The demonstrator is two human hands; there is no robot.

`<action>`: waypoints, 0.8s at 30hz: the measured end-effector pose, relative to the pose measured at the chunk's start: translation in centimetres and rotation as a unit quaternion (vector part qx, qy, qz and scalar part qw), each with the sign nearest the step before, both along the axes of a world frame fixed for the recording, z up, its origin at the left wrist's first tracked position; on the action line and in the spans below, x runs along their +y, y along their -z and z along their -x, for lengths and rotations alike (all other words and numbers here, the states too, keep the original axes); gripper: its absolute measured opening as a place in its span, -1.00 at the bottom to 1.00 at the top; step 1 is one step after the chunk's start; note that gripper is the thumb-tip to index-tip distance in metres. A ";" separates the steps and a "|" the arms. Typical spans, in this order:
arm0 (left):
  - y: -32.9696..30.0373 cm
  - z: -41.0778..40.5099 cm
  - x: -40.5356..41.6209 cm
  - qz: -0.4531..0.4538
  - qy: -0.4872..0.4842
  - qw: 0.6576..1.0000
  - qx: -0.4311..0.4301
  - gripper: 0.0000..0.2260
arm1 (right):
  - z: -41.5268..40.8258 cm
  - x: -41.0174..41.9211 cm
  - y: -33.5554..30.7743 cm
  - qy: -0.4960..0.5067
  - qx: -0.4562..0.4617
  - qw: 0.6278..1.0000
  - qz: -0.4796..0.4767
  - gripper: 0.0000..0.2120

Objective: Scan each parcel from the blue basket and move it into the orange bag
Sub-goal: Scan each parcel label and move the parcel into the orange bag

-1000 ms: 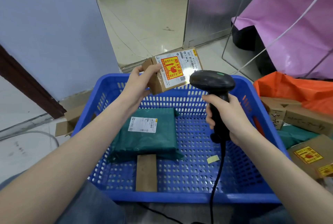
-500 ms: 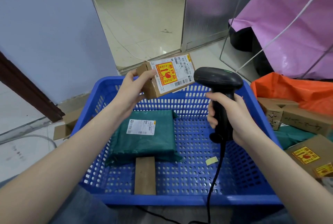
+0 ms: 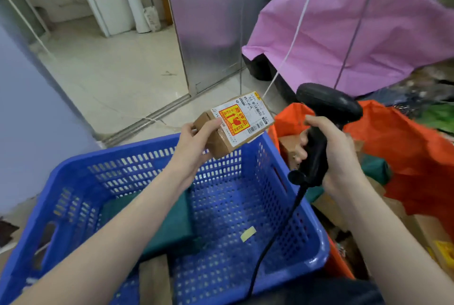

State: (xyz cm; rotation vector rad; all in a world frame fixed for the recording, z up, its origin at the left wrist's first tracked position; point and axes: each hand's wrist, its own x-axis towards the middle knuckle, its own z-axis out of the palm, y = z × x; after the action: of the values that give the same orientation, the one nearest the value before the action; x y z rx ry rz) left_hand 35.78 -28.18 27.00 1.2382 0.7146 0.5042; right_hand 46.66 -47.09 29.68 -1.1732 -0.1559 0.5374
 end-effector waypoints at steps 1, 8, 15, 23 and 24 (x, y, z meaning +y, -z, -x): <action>0.0 -1.6 -1.3 0.005 0.015 1.000 0.001 -0.39 | -0.4 -1.1 0.0 0.010 -0.002 1.000 -0.001 -0.73; 0.6 -11.6 -10.8 0.026 0.139 0.990 0.030 -0.49 | -1.9 -7.0 1.2 0.069 0.059 0.994 -0.065 -0.81; -0.7 -15.0 -17.5 0.091 0.268 0.955 0.084 -0.39 | -2.3 -6.8 1.7 0.101 0.077 0.982 -0.137 -0.95; -0.3 -12.4 -13.6 0.111 0.247 0.963 0.012 -0.41 | -1.9 -5.8 0.8 0.019 0.050 0.989 -0.137 -0.87; -0.3 -12.0 -12.8 0.094 0.233 0.968 0.015 -0.43 | -1.7 -5.7 0.6 0.011 0.047 0.989 -0.138 -0.88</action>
State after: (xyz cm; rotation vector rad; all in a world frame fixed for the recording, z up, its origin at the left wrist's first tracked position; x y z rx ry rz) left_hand 47.79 -40.99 27.28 1.1861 0.4605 0.0280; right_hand 48.39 -52.78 29.06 -0.8773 -0.1319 0.5324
